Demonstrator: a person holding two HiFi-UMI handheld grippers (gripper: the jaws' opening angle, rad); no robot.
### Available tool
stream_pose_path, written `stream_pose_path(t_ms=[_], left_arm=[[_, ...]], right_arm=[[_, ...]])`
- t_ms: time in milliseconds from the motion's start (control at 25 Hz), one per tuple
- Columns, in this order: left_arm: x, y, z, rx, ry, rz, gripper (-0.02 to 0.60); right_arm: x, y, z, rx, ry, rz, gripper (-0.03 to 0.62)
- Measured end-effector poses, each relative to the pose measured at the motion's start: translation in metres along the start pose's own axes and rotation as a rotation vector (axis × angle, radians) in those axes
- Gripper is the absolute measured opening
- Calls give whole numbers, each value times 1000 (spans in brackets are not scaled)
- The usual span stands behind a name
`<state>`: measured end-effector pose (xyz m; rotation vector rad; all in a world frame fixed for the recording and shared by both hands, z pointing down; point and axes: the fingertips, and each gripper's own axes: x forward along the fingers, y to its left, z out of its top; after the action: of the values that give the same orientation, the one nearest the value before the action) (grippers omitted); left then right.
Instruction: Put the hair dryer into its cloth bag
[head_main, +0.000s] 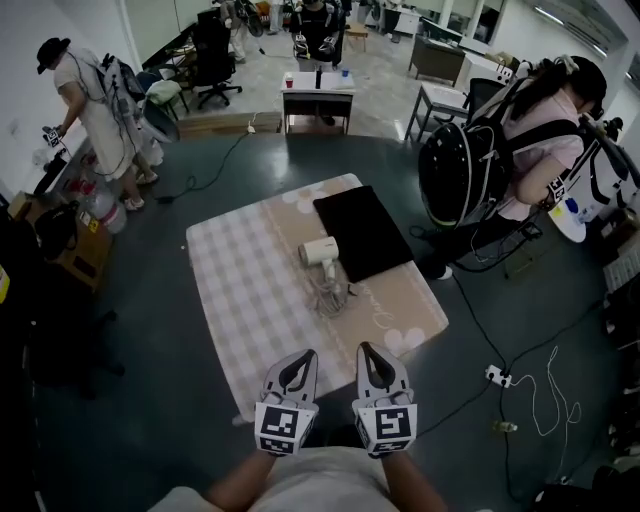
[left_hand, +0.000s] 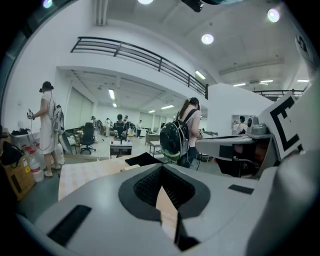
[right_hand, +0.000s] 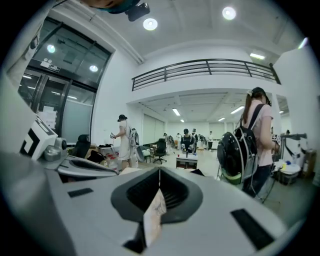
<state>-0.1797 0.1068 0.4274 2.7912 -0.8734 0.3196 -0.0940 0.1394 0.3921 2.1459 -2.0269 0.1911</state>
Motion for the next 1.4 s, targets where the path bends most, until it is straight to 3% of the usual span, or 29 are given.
stream_pose_path(t_ms=[240, 680, 1000, 1200, 1400], left_arm=[[35, -6, -10, 5, 39, -53, 8], [137, -4, -14, 128, 174, -35, 8], [234, -30, -31, 265, 312, -78, 8], [283, -43, -50, 417, 414, -125, 8], [326, -47, -68, 514, 496, -151, 8]], right_arm=[[19, -33, -15, -1, 50, -31, 15], [97, -103, -39, 52, 102, 64, 15], [132, -187, -69, 134, 117, 6, 15], [136, -229, -96, 171, 142, -26, 15], [139, -266, -126, 212, 166, -61, 15]])
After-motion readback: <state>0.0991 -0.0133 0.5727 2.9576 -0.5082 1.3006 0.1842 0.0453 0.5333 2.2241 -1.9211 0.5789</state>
